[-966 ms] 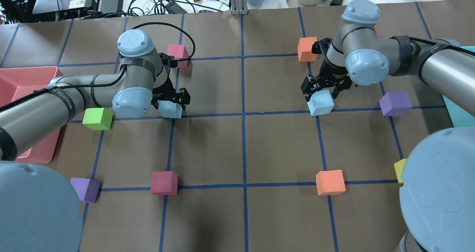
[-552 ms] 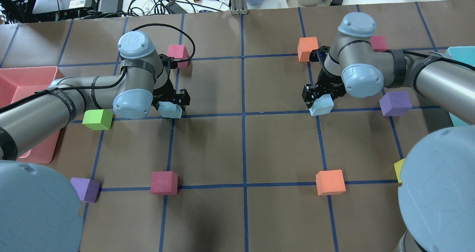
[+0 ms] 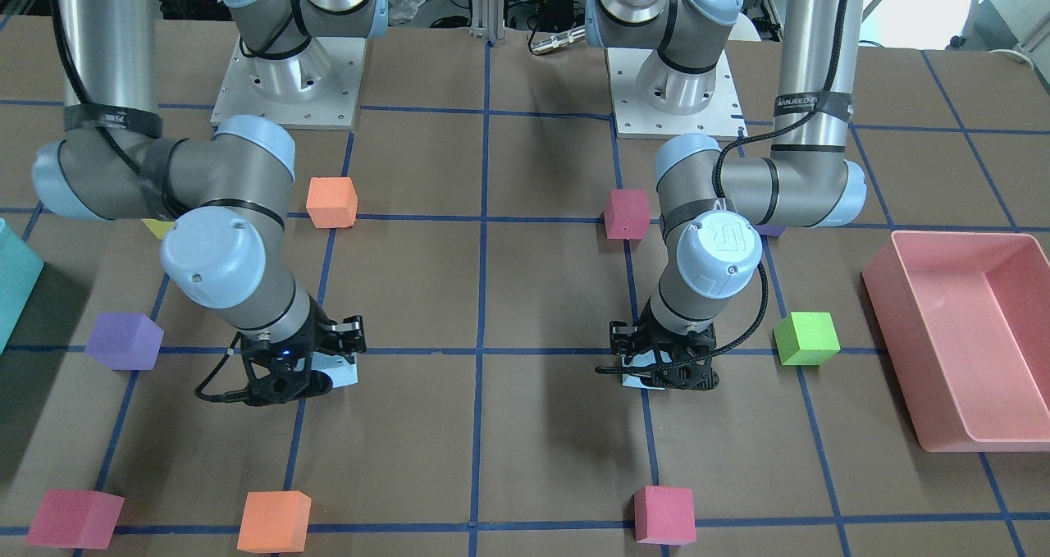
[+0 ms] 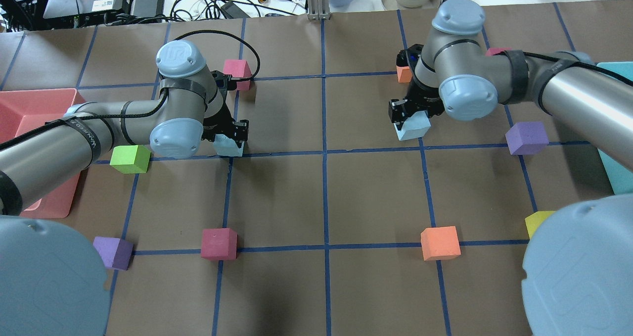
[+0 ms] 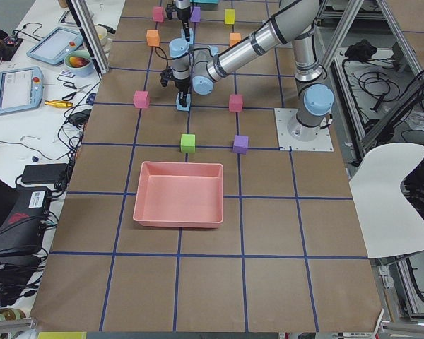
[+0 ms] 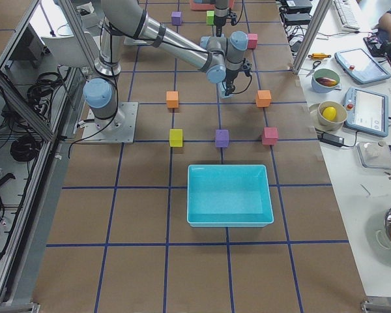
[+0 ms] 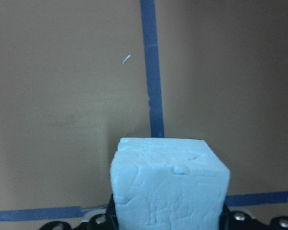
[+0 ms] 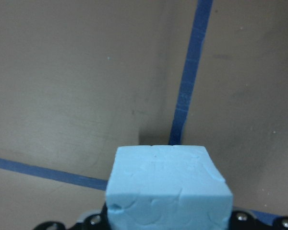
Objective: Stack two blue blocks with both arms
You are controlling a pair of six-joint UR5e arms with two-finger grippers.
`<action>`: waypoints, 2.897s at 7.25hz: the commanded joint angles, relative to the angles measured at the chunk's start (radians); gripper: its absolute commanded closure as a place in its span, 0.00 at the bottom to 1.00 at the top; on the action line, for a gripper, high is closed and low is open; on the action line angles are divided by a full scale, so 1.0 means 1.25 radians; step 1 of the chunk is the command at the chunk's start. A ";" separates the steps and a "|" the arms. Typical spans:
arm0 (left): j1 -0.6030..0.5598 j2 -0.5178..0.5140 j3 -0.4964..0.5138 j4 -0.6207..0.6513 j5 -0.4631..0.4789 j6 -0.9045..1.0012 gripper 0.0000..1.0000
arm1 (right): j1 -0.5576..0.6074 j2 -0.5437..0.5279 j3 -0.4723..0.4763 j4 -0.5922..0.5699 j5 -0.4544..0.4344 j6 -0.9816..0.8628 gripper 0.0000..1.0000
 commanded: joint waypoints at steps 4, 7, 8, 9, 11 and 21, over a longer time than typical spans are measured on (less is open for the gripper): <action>0.013 0.026 0.032 -0.042 0.003 0.013 1.00 | 0.177 0.208 -0.305 0.061 0.008 0.362 1.00; 0.016 0.021 0.071 -0.069 0.003 0.013 1.00 | 0.184 0.220 -0.307 0.059 0.012 0.377 1.00; 0.016 0.015 0.116 -0.121 0.002 0.012 1.00 | 0.184 0.231 -0.306 0.059 0.012 0.376 1.00; 0.013 0.005 0.163 -0.164 -0.001 0.003 1.00 | 0.188 0.235 -0.306 0.059 0.012 0.377 1.00; 0.013 -0.001 0.194 -0.186 -0.006 0.001 1.00 | 0.198 0.236 -0.298 0.061 0.034 0.419 0.97; -0.068 -0.028 0.319 -0.253 -0.024 -0.122 1.00 | 0.075 0.000 -0.298 0.313 0.013 0.281 0.00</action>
